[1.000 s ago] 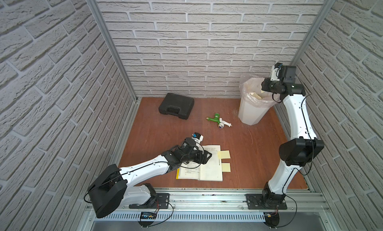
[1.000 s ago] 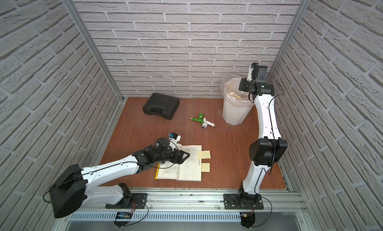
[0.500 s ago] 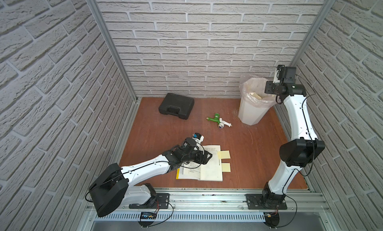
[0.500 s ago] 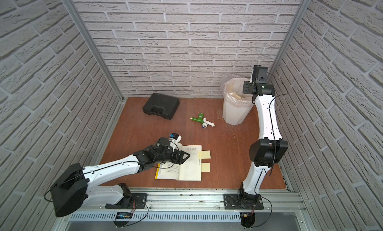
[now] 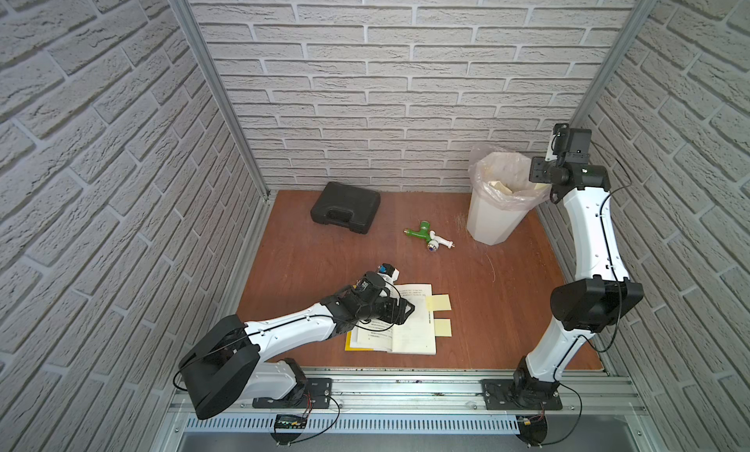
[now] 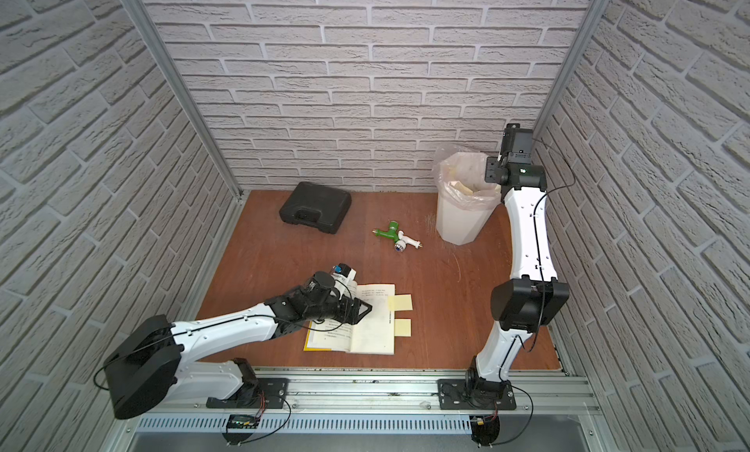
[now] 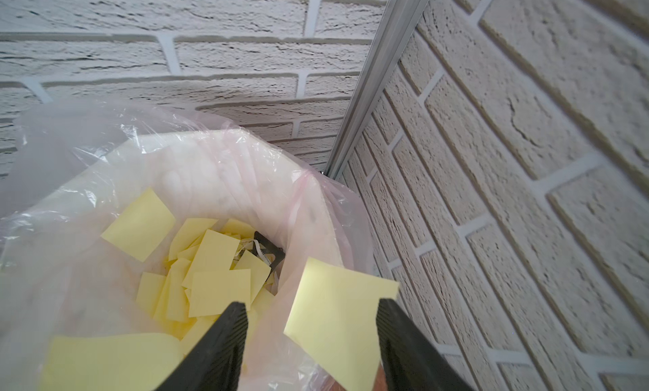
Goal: Peel off the used sticky note
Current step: Place the note in the trash bin, then tear off the note from the book.
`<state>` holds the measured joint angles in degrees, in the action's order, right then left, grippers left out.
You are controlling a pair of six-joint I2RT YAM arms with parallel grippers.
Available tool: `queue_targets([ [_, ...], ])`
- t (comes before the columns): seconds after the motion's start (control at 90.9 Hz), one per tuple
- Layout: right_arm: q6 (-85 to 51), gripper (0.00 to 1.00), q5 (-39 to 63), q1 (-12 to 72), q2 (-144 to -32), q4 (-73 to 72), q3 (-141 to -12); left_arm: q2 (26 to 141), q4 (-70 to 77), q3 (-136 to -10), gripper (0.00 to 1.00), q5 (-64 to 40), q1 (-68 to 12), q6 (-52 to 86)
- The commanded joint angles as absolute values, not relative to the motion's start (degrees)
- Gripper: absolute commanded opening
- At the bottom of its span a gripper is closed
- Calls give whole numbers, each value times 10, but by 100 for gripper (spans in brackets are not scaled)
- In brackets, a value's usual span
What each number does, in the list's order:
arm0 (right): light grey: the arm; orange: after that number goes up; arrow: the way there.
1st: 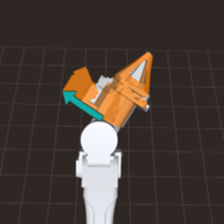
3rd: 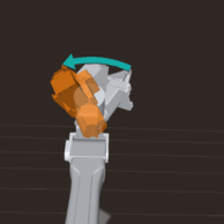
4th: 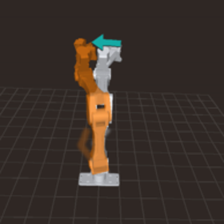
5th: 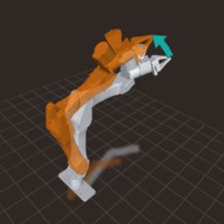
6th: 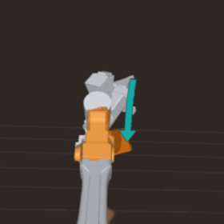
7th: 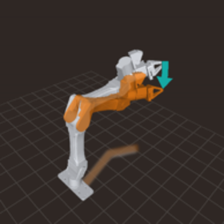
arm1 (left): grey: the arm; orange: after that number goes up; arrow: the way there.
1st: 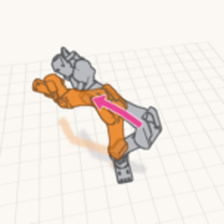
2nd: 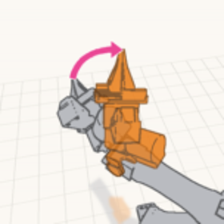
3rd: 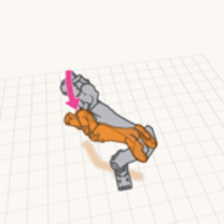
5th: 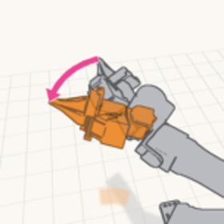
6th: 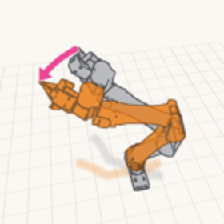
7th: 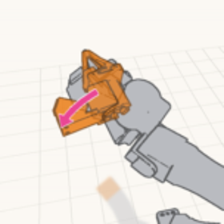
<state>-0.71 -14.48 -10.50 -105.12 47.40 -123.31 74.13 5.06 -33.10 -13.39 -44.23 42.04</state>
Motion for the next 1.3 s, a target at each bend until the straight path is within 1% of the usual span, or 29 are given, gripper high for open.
queue_targets([
  [0.0,-50,64,-66,-111,-1028,450,-1240,753,84,-323,87,-147,-436,413],
  [0.176,-101,64,52,-115,-1039,429,-1240,763,95,-324,86,-153,-434,414],
  [0.33,-106,64,38,-116,-1036,437,-1242,758,98,-316,86,-151,-434,416],
  [0.484,-126,64,63,-117,-994,415,-1184,753,105,-305,87,-146,-434,419],
  [0.715,-194,62,157,-116,-880,342,-1002,765,116,-310,86,-157,-435,420],
  [0.957,-258,62,207,-104,-730,274,-790,783,117,-325,86,-164,-448,416],
  [1.133,-292,62,225,-63,-649,261,-650,800,124,-333,86,-166,-458,416],
  [1.287,-296,63,221,-13,-605,282,-549,813,125,-342,86,-170,-465,414],
])
